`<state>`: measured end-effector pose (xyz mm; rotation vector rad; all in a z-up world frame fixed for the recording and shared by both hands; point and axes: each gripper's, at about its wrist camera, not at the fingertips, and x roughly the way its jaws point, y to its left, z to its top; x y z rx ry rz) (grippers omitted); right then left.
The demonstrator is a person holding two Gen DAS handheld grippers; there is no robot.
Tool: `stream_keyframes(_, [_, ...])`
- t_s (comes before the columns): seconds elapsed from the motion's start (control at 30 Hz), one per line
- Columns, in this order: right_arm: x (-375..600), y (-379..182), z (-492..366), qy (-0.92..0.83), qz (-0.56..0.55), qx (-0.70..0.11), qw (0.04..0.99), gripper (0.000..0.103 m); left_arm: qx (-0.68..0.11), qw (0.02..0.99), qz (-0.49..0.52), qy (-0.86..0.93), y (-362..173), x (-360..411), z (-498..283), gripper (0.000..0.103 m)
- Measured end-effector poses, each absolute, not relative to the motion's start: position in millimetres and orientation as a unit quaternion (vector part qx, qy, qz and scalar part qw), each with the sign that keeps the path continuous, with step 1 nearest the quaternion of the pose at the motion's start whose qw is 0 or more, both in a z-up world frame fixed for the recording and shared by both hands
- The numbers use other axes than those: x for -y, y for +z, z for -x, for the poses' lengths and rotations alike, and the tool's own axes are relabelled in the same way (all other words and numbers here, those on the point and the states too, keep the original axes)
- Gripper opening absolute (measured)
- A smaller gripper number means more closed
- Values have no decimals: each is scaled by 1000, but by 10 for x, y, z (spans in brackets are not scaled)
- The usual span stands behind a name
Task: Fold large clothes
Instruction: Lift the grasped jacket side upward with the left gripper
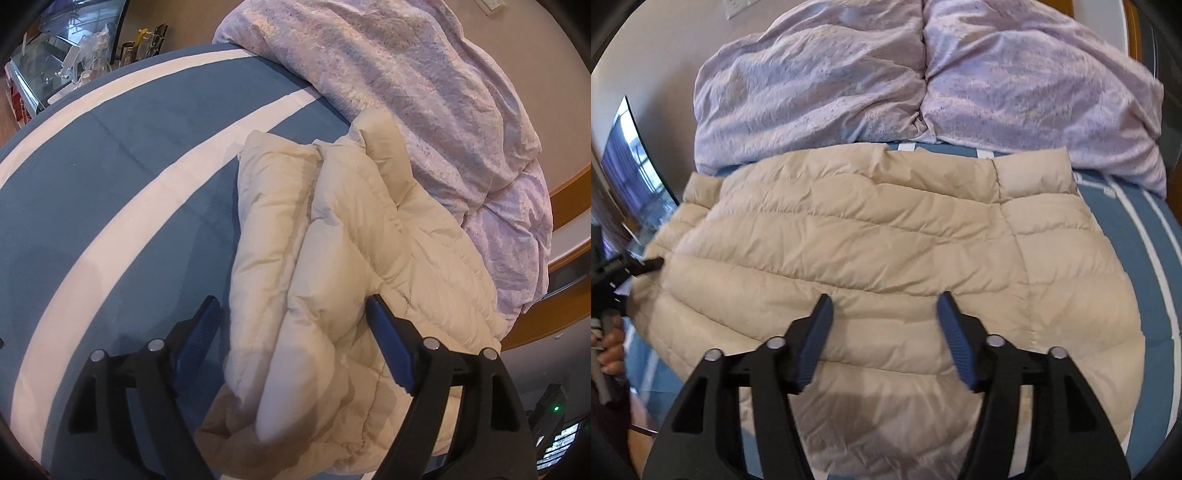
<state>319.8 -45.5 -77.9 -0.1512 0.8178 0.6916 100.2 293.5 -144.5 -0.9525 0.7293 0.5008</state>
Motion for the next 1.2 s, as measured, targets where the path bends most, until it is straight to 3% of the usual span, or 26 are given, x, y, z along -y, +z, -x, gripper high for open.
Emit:
stream_keyframes(0.4, [220,-1111,-3195,286,126,-396,863,66,-330,798,455,219,-1485,-2923,-1115,62])
stream_keyframes(0.5, [212,-1122,-3198,284,128,-400,862,66,-326,800,457,212,-1474,-2907,-1132,48])
stream_keyframes(0.57, [209,-1130,-3196,284,127,-401,862,66,-316,805,460,201,-1439,-2905,-1120,34])
stream_keyframes(0.67, [209,-1134,-3184,283,127,-401,862,66,-300,811,466,186,-1364,-2906,-1089,24])
stream_keyframes(1.2, [205,-1157,-3174,284,124,-404,861,66,-226,876,418,83,-261,-2348,-1354,19])
